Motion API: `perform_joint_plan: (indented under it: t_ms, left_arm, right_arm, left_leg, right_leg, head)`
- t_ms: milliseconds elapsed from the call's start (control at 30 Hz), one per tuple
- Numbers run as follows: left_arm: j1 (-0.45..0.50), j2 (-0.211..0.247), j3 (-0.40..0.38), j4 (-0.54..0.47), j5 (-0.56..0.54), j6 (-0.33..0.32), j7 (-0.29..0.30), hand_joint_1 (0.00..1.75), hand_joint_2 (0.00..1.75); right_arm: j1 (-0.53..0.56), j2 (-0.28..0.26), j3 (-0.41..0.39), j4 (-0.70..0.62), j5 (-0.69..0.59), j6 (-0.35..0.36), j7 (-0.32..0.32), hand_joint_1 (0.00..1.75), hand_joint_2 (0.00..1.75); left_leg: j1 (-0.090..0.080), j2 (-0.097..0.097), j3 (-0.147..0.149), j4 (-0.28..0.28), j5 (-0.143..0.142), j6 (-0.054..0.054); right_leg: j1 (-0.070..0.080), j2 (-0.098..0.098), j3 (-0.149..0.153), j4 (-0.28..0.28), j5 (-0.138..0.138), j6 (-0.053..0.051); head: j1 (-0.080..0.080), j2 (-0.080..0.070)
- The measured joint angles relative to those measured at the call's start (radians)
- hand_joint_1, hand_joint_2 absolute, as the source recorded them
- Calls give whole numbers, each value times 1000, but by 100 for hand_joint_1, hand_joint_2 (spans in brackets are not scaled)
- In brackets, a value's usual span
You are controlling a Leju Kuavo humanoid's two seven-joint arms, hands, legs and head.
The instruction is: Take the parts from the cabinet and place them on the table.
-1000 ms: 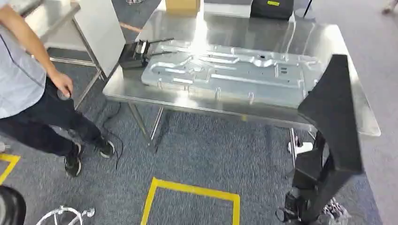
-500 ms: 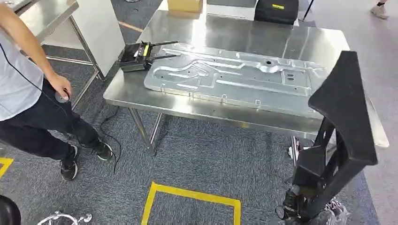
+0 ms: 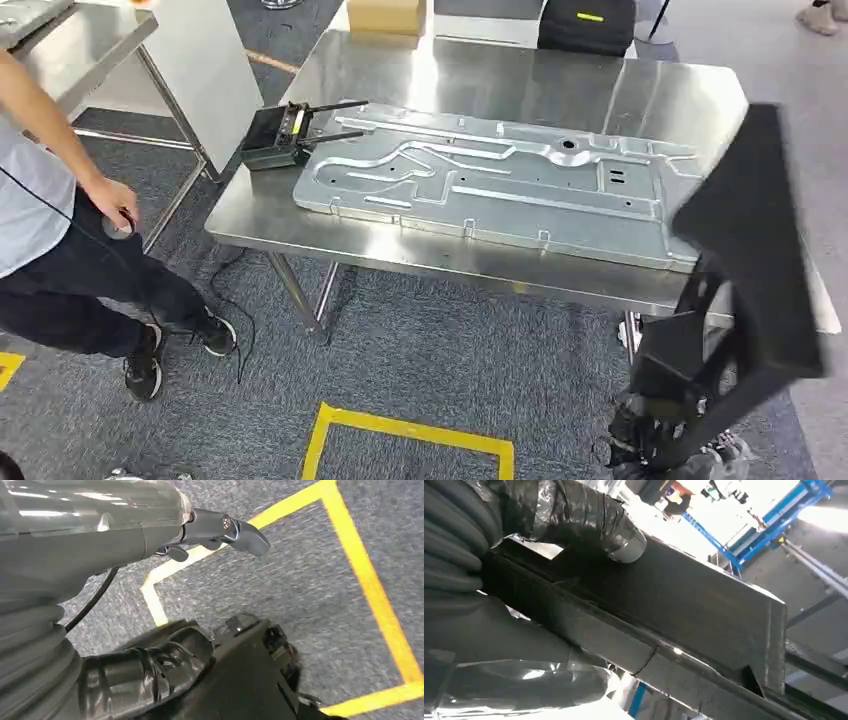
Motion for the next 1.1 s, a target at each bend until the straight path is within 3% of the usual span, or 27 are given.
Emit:
perform_joint_plan:
  t_ms: [67,100,133,167,200,267,333,400,467,500,533,600,633,667,700,767,833,900,1000,1033,1100]
  left_arm:
    - [0,0,-1,0,-2,-1,0,0,175]
    - [2,0,-1,0,-5,-1,0,0,175]
    - [3,0,-2,0,-7,-1,0,0,175]
    - [5,0,-2,0,-8,-1,0,0,175]
    - [4,1,-3,0,-9,-1,0,0,175]
    - [4,2,-5,0,-11,-1,0,0,175]
    - [5,3,-5,0,-12,-2,0,0,175]
    - [2,3,-5,0,-15,-2,0,0,175]
    - [4,5,-5,0,-17,-2,0,0,175]
    - [4,5,-5,0,-17,-2,0,0,175]
    - [3,5,-6,0,-17,-2,0,0,175]
    - [2,5,-6,0,-19,-2,0,0,175]
    - [3,5,-6,0,-20,-2,0,0,175]
    - [4,5,-6,0,-22,-2,0,0,175]
    - [4,5,-6,0,-26,-2,0,0,175]
    - [3,5,-10,0,-32,-4,0,0,175]
    - [-2,3,-16,1,-41,-5,2,0,175]
    - [-3,3,-24,1,-43,-7,3,0,175]
    - [-9,4,-32,1,-45,-9,2,0,175]
    - [-10,4,-34,1,-46,-10,1,0,175]
    - [-10,4,-41,1,-47,-13,0,0,175]
  right_arm:
    - [-7,0,0,-6,3,0,-3,175,175]
    - [-8,0,-2,-10,3,0,-4,175,175]
    - [-10,0,-2,-13,3,0,-5,175,175]
    - [-12,-1,-3,-17,5,0,-6,175,175]
    - [-14,-1,-4,-23,6,0,-6,175,175]
    - [-22,-2,-5,-35,7,0,-7,175,175]
    - [-28,-2,-6,-43,8,0,-7,175,175]
    - [-30,-2,-6,-48,10,0,-7,175,175]
    - [-33,-3,-7,-56,12,0,-8,175,175]
    - [-34,-3,-7,-59,13,0,-8,175,175]
    - [-36,-3,-7,-61,13,0,-8,175,175]
    - [-37,-5,-8,-62,13,0,-8,175,175]
    - [-37,-7,-9,-63,13,0,-10,175,175]
    - [-38,-11,-10,-66,13,0,-10,175,175]
    - [-40,-15,-10,-73,14,0,-10,175,175]
    - [-51,-26,-10,-88,22,0,-9,175,175]
    - [-71,-46,-10,-97,35,0,-3,175,175]
    - [-93,-66,-10,-103,53,0,7,175,175]
    - [-133,-100,-10,-103,80,0,48,175,175]
    - [-145,-108,-10,-103,87,0,60,175,175]
    - [-169,-127,-10,-101,103,0,96,175,175]
  left_leg:
    - [4,0,-90,151,-63,-7]
    - [5,0,-136,220,-81,-10]
    - [6,0,-169,258,-78,-12]
    - [8,0,-179,247,-42,-13]
    - [8,1,-164,186,17,-12]
    - [9,1,-101,9,137,-5]
    - [0,1,-77,-25,112,3]
    - [-2,-1,-82,-22,103,14]
    - [10,-1,-69,-42,104,24]
    - [8,-1,-61,-49,102,28]
    - [8,1,-56,-51,99,35]
    - [8,1,-48,-50,89,41]
    - [8,0,-41,-50,83,40]
    - [8,-1,-33,-50,77,39]
    - [8,-3,-21,-49,69,37]
    - [8,-4,8,-49,50,30]
    - [2,-4,9,-44,36,17]
    - [4,-2,9,-54,35,10]
    - [5,0,15,-33,17,-4]
    - [4,0,-13,20,-8,-6]
    - [6,0,-114,191,-76,-9]
  right_leg:
    - [0,-3,11,0,-10,-7]
    - [1,-3,16,0,-16,-7]
    - [1,-2,23,0,-22,-7]
    - [1,0,35,0,-30,-6]
    - [1,1,48,0,-40,-5]
    - [1,2,76,1,-60,2]
    - [5,4,73,5,-71,15]
    - [4,1,74,-4,-73,23]
    - [3,2,80,-2,-84,35]
    - [2,0,68,29,-96,39]
    - [2,0,33,92,-125,41]
    - [-1,1,-73,262,-185,47]
    - [-2,0,-113,313,-186,49]
    - [-3,0,-128,313,-159,50]
    - [-5,0,-118,265,-106,49]
    - [-5,0,-58,93,18,43]
    - [6,0,-32,31,17,33]
    - [7,3,-34,31,8,25]
    - [-3,4,-15,13,5,8]
    - [-3,2,-8,10,2,2]
    - [-1,-2,-1,10,-6,-5]
  head:
    - [-1,0]
    - [0,0]
    - [-1,0]
    - [0,0]
    - [0,0]
    - [0,0]
    - [-1,0]
    - [0,0]
    - [-1,0]
    - [2,0]
    - [1,0]
    - [1,0]
    - [1,0]
    - [2,0]
    - [1,0]
    - [2,0]
    - [2,0]
    - [2,0]
    - [1,0]
    - [0,0]
    - [0,0]
